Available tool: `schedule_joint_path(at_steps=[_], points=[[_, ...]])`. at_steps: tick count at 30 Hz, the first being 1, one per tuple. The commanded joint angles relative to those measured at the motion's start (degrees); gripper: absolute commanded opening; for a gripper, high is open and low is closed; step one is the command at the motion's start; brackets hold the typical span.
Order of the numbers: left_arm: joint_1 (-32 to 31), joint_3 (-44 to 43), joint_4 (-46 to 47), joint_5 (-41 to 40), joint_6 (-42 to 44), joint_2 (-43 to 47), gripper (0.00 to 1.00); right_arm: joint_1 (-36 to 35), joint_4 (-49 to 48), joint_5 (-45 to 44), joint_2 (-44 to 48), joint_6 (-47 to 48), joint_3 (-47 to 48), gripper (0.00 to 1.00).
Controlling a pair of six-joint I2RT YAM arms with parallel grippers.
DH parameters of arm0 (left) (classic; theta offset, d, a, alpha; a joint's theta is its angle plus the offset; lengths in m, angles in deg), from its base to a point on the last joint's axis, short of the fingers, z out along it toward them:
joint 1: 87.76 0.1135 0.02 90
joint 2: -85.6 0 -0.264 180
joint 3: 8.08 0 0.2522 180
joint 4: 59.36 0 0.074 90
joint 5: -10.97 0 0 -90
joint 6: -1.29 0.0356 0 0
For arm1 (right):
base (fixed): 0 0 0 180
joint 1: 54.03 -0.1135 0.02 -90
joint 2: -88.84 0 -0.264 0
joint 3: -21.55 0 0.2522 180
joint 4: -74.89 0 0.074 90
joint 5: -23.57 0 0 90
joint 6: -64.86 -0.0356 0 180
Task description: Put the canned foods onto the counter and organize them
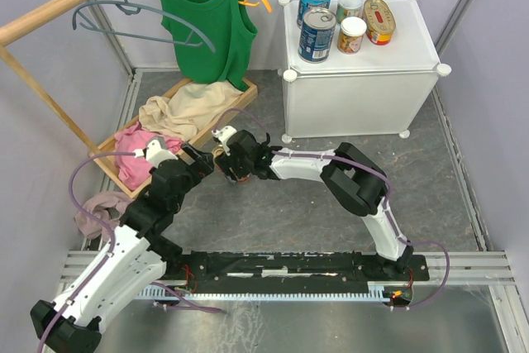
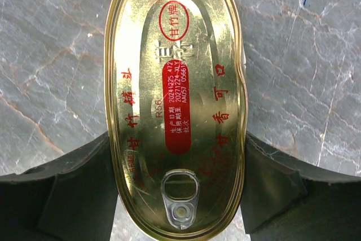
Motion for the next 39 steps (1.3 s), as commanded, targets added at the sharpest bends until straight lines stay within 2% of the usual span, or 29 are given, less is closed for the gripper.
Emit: schedule_joint_path(at_steps=[1, 6, 12, 20, 27, 39], points=[[-0.13, -0.74, 2.24, -1.82, -2.01, 1.29, 0.99, -0.89, 0.82, -1.54, 5.49, 0.73, -1.45, 0.12], [-0.14, -0.94, 2.23, -2.04, -1.83, 1.82, 0.99, -1.24, 1.05, -2.23, 7.93, 0.89, -2.89, 0.1], [-0.09, 0.93, 4.18, -3.06, -2.1, 3.1, 0.99, -1.58, 3.06, -3.64, 10.75, 1.57, -3.99, 0.01], [-0.07, 0.25, 9.09, -2.55, 0.11, -1.14, 0.99, -2.77, 7.42, -5.37, 16.75, 0.58, -4.68, 0.01], [-0.07, -1.11, 10.14, -4.75, 2.01, -0.41, 0.99, -4.22, 11.87, -7.13, 20.87, 0.19, -2.91, 0.01], [-0.06, -2.63, 11.31, -2.76, 2.1, -3.44, 0.99, -6.28, 18.1, -9.48, 28.58, -0.22, -3.14, 0.01]])
